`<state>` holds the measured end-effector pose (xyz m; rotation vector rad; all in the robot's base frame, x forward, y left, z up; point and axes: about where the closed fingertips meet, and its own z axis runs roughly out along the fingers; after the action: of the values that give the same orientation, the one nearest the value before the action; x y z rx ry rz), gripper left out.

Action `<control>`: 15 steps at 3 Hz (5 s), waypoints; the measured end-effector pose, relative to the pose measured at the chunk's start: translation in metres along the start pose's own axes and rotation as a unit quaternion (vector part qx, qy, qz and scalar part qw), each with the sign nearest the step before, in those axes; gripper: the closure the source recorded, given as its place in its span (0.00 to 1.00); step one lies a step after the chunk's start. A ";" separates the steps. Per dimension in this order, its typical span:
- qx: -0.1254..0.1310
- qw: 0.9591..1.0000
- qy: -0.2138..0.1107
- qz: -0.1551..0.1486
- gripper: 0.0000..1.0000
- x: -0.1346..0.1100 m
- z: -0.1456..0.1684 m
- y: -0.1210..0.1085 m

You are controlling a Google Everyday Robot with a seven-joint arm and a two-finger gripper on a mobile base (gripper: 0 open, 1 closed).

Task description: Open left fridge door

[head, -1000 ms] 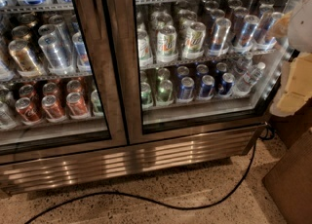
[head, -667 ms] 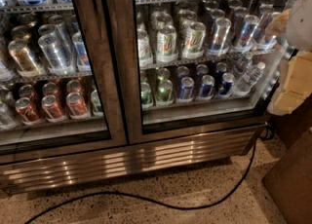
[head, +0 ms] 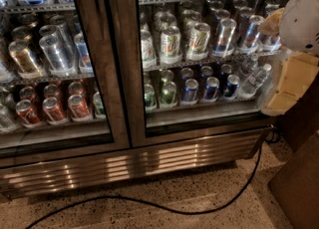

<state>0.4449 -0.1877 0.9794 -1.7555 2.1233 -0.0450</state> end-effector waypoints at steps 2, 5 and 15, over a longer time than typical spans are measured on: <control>-0.004 0.989 -0.132 -0.071 0.00 -0.100 0.027 0.022; 0.000 0.936 -0.340 -0.091 0.00 -0.199 0.024 0.022; 0.022 0.888 -0.450 -0.086 0.13 -0.363 0.076 -0.019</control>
Offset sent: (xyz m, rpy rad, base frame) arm 0.0025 0.1980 0.0021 0.3987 -0.1593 0.4091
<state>0.5389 0.1706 1.0122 -1.4918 1.2723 0.5599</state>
